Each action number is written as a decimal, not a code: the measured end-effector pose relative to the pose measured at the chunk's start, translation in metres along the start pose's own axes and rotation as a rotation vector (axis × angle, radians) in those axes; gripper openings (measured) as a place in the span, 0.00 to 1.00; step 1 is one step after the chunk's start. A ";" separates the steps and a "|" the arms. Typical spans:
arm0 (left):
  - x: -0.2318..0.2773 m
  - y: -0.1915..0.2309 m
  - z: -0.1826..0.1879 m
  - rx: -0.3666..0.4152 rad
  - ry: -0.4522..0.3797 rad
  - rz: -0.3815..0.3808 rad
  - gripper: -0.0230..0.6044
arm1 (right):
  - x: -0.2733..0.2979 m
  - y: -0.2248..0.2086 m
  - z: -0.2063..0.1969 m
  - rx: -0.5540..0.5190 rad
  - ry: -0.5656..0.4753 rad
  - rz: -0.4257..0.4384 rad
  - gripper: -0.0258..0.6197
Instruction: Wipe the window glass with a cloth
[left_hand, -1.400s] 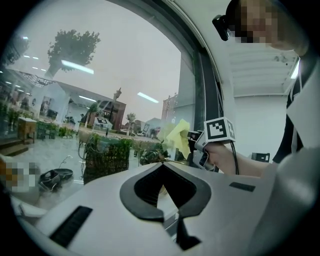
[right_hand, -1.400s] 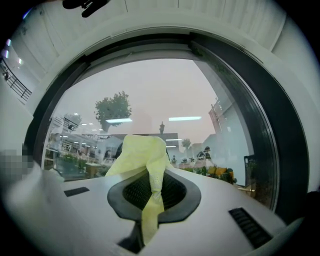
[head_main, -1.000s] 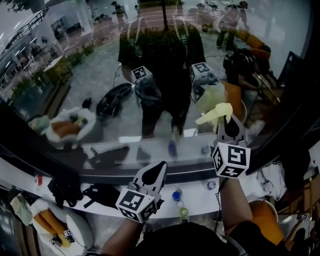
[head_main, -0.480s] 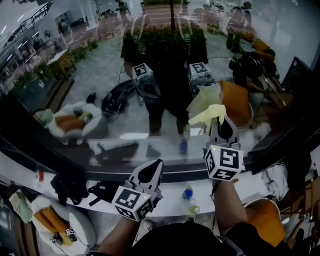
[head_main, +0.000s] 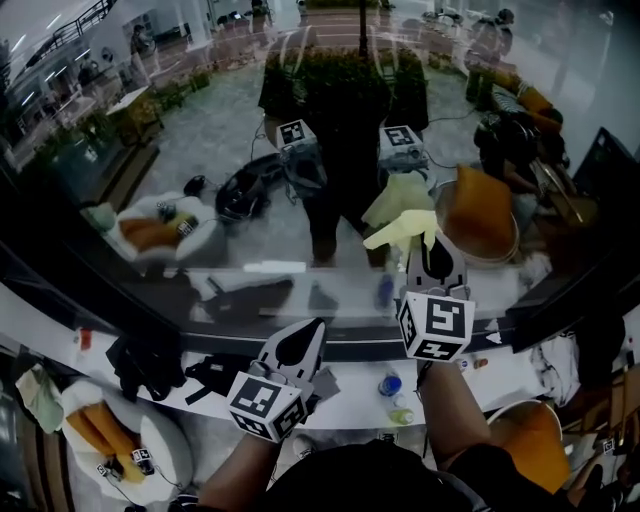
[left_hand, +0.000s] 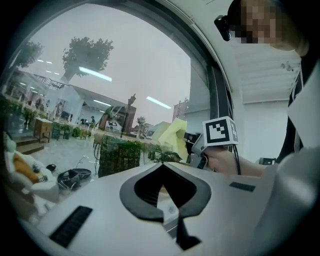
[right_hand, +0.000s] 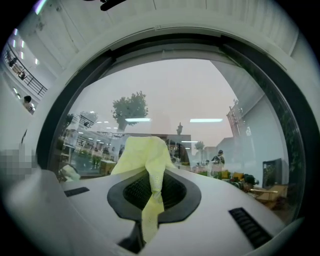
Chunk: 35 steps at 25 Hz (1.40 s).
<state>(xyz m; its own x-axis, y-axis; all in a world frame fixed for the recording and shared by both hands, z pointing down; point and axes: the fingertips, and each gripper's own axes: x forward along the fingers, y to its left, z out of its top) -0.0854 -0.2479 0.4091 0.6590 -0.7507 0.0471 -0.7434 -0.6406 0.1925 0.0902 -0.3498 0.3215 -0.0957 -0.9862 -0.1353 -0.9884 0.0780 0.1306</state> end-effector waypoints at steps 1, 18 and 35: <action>-0.005 0.004 -0.001 -0.004 -0.002 0.003 0.03 | 0.001 0.009 0.000 -0.004 0.001 0.007 0.10; -0.102 0.094 -0.016 -0.010 0.006 0.103 0.03 | 0.029 0.164 -0.014 0.040 0.028 0.136 0.10; -0.179 0.147 -0.021 0.004 0.022 0.167 0.03 | 0.044 0.257 -0.036 0.105 0.079 0.193 0.10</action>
<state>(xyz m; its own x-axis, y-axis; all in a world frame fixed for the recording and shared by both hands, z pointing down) -0.3101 -0.2044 0.4498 0.5287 -0.8430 0.0992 -0.8431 -0.5080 0.1765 -0.1637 -0.3784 0.3849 -0.2785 -0.9596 -0.0400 -0.9600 0.2768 0.0427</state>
